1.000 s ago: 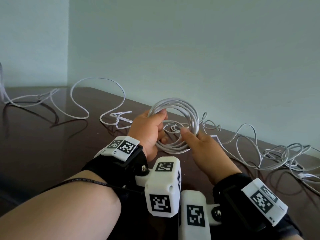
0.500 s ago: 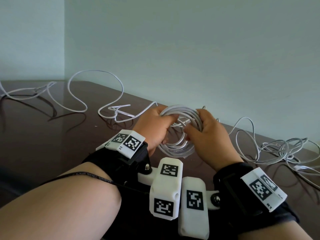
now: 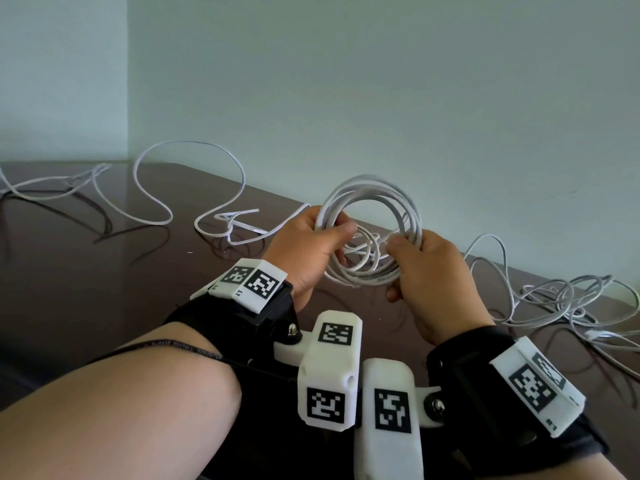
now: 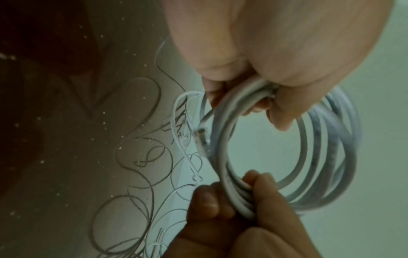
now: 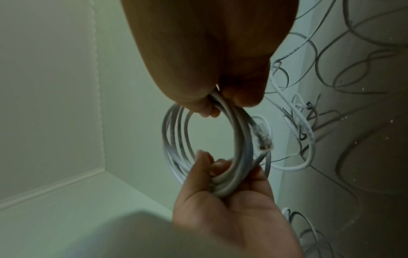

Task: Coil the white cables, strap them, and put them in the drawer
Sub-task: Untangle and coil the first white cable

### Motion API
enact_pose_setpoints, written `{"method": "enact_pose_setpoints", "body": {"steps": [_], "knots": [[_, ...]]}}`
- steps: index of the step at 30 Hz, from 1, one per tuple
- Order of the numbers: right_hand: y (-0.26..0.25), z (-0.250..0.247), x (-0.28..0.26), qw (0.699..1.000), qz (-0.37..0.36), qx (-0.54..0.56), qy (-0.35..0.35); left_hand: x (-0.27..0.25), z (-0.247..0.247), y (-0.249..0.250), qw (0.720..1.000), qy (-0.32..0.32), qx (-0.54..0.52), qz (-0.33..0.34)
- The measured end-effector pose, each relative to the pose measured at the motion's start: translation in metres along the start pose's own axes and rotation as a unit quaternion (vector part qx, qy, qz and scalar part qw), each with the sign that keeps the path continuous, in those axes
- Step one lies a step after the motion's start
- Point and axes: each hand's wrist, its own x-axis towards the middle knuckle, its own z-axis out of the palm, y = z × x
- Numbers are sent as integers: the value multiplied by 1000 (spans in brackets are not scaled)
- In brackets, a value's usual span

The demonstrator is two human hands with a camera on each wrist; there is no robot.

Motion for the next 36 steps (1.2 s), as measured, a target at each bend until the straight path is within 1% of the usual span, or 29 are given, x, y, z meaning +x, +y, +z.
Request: {"method": "enact_pose_setpoints", "body": {"steps": [2, 5, 10, 13, 15, 17, 19, 22, 26, 28, 29, 31, 33, 34, 36], "knots": [[0, 1, 1, 998, 14, 56, 7, 0, 1, -2, 1000, -9, 14, -18], [1, 4, 1, 990, 33, 137, 19, -2, 4, -2, 997, -50, -13, -58], [3, 15, -1, 954, 72, 290, -3, -2, 4, 0, 985, -96, -95, -112], [2, 19, -2, 934, 82, 347, -27, -3, 3, 1, 981, -98, -124, -116], [2, 21, -3, 929, 92, 355, -44, -3, 4, 1, 982, -71, -142, -102], [2, 24, -4, 928, 109, 348, -68, -1, 4, 2, 981, -29, -169, -89], [3, 26, -6, 936, 118, 319, -89, 2, 2, 3, 983, 11, -167, -77], [7, 25, -5, 970, 95, 209, -83, 5, -2, 3, 991, 47, -118, -43], [11, 15, 1, 991, 23, 135, -7, 2, -1, 3, 998, 44, -41, -6], [8, 8, 1, 996, -20, 82, 10, 0, -1, 3, 999, 29, -15, 5], [7, 5, 1, 997, -36, 66, 5, -1, -1, 4, 1000, 22, -1, 7], [5, 1, 1, 998, -43, 40, -30, -3, -2, 5, 1000, 14, 15, 12], [6, 0, 3, 996, -21, 22, -80, -3, -4, 5, 999, 17, 19, 22], [7, 1, 4, 996, -12, 17, -91, -2, -4, 4, 999, 23, 15, 24], [9, 3, 6, 997, -12, 15, -76, -1, -4, 2, 999, 27, -15, 18]]}}
